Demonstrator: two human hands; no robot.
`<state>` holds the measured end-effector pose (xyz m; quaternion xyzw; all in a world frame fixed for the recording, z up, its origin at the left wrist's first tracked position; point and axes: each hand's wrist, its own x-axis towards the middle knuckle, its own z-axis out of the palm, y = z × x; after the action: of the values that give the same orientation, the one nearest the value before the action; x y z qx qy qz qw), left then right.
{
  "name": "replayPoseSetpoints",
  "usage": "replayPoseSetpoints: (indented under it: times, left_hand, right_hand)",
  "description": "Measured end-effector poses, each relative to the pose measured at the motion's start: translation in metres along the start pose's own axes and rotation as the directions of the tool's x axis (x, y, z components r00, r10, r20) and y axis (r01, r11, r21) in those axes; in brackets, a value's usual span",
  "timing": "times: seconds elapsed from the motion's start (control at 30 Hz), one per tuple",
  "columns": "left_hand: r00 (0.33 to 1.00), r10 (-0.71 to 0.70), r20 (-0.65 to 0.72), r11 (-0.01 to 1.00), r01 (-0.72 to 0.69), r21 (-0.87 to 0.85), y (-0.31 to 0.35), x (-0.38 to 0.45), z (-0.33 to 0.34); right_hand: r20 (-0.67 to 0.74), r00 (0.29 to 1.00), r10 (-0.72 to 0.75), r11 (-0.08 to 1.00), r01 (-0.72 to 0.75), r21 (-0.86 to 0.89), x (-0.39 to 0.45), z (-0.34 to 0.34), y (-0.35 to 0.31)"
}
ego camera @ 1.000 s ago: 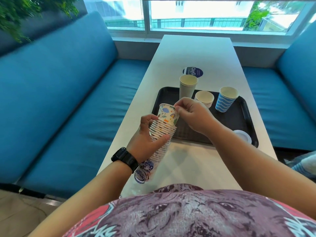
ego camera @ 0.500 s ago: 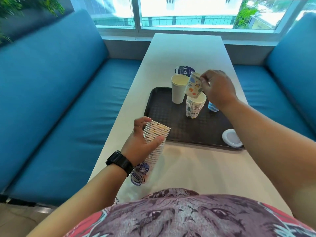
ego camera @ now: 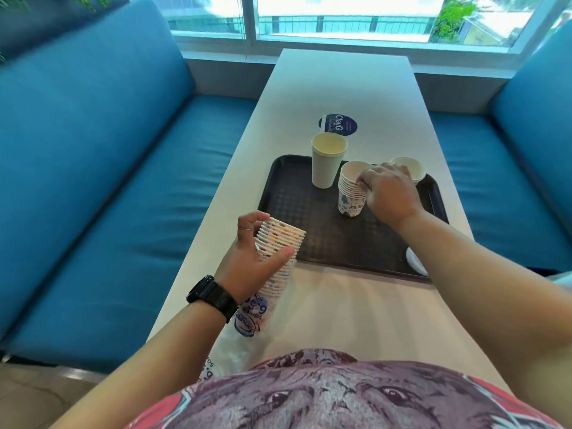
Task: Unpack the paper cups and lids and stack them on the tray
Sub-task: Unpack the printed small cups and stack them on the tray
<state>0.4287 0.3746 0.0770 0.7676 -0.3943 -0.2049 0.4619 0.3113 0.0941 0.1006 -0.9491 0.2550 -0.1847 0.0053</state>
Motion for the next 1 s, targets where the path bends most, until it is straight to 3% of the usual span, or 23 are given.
replayPoseSetpoints:
  times: [0.43,0.57,0.73,0.87,1.0]
  left_hand:
    - [0.999,-0.016,-0.034,1.000,0.015,-0.026,0.000,-0.003,0.007]
    - [0.998,-0.014,-0.056,1.000,0.013,-0.028,0.001,-0.004,0.009]
    - [0.998,0.004,-0.058,1.000,-0.006,-0.030,0.006,-0.006,0.010]
    - [0.998,0.014,-0.064,1.000,-0.014,0.002,0.011,-0.011,0.006]
    - [0.997,0.012,-0.080,1.000,-0.012,0.001,0.013,-0.014,0.005]
  right_hand:
    - [0.092,0.995,0.036,0.992,-0.047,0.118,-0.001,0.000,0.002]
    - [0.011,0.997,0.082,0.933,-0.081,0.351,-0.018,-0.017,-0.036]
    - [0.248,0.969,-0.006,0.748,-0.160,0.644,-0.040,-0.035,-0.089]
    - [0.416,0.901,-0.121,0.618,-0.259,0.742,-0.050,-0.043,-0.107]
    - [0.466,0.868,-0.173,0.589,-0.288,0.755,-0.055,-0.043,-0.113]
